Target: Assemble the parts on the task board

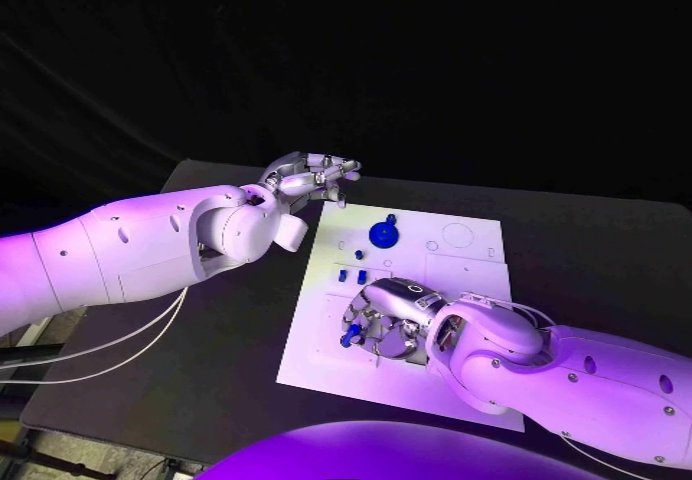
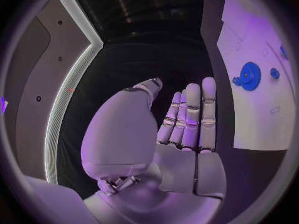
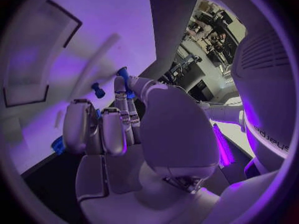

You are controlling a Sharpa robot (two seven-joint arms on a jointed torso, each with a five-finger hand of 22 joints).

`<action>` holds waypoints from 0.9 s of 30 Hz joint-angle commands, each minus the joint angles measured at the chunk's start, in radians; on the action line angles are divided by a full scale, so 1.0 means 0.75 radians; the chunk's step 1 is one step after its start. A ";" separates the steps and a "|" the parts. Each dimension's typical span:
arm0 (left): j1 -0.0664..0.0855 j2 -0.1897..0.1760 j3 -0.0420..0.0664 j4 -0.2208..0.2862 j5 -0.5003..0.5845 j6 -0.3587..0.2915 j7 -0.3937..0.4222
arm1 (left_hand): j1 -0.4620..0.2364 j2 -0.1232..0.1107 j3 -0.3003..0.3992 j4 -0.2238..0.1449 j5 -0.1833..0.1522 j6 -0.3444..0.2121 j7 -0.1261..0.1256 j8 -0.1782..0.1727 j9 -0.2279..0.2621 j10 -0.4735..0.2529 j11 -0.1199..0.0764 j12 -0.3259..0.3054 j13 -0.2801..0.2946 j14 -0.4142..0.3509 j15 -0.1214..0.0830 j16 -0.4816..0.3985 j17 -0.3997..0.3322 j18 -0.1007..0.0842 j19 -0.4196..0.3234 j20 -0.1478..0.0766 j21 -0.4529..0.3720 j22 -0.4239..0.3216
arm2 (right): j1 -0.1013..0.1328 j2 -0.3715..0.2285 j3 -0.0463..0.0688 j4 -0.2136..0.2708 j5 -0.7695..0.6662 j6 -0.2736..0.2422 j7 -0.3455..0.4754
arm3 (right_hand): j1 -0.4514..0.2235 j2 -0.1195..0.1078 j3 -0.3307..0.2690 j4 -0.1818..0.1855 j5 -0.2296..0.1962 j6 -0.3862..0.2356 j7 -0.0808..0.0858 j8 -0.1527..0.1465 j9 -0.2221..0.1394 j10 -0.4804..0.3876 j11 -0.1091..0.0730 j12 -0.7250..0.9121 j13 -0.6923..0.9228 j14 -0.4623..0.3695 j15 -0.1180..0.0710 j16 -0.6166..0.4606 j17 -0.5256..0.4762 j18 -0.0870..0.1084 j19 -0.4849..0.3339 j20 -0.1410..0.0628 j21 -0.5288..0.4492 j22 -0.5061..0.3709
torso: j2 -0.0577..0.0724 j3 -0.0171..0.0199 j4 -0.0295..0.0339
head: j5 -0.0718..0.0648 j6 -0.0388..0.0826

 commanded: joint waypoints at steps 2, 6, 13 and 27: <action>0.001 0.002 0.001 0.002 -0.004 0.024 0.005 | 0.008 0.000 -0.007 -0.002 -0.001 -0.010 0.001 0.008 0.001 -0.009 -0.003 0.005 0.002 -0.008 -0.002 0.006 0.002 0.019 0.005 0.005 -0.009 -0.002 | -0.003 0.010 -0.002 -0.005 -0.045 0.037 -0.017 | -0.016 0.003 0.002 -0.003 0.003 0.005 0.001 0.042 0.075 0.003 0.000 -0.007 0.001 0.028 -0.006 0.003 -0.001 -0.017 -0.008 0.003 -0.004 0.074 | 0.000 0.0002 0.0007 | -0.001 0.001; 0.001 0.002 0.001 0.002 -0.004 0.024 0.004 | 0.008 0.000 -0.007 -0.002 -0.001 -0.010 0.001 0.008 0.001 -0.009 -0.003 0.005 0.002 -0.008 -0.002 0.006 0.002 0.019 0.005 0.005 -0.009 -0.002 | -0.006 0.018 -0.003 -0.010 -0.065 0.037 -0.025 | -0.022 0.001 0.004 -0.006 0.003 0.000 0.003 0.042 0.077 0.001 0.001 -0.008 0.000 0.027 -0.005 0.001 -0.006 -0.016 -0.010 0.003 -0.009 0.072 | 0.000 0.0000 0.0001 | 0.000 0.002; 0.001 0.000 0.001 0.003 -0.004 0.025 0.002 | 0.008 0.000 -0.007 -0.002 -0.001 -0.010 0.001 0.008 0.001 -0.009 -0.003 0.005 0.002 -0.008 -0.002 0.006 0.002 0.019 0.005 0.005 -0.009 -0.002 | -0.008 0.032 -0.005 -0.012 -0.105 0.053 -0.041 | -0.046 -0.017 0.006 -0.017 0.002 -0.014 0.008 0.040 0.082 -0.008 0.005 -0.010 -0.001 0.026 -0.002 0.000 -0.008 -0.015 -0.013 0.005 -0.014 0.070 | 0.001 0.0000 -0.0005 | 0.001 0.002; 0.001 -0.001 0.001 0.002 -0.004 0.027 0.000 | 0.010 0.001 -0.011 -0.001 -0.001 -0.011 0.001 0.009 0.002 -0.012 -0.003 0.007 0.002 -0.009 -0.001 0.006 0.002 0.019 0.005 0.005 -0.010 -0.003 | -0.010 0.026 -0.009 0.001 -0.119 -0.013 -0.038 | -0.164 -0.120 -0.158 -0.019 0.000 -0.305 0.009 -0.107 0.032 -0.030 -0.003 -0.003 0.020 0.024 -0.007 0.000 -0.019 -0.011 -0.017 0.005 -0.038 0.067 | 0.000 0.0002 -0.0009 | 0.000 0.004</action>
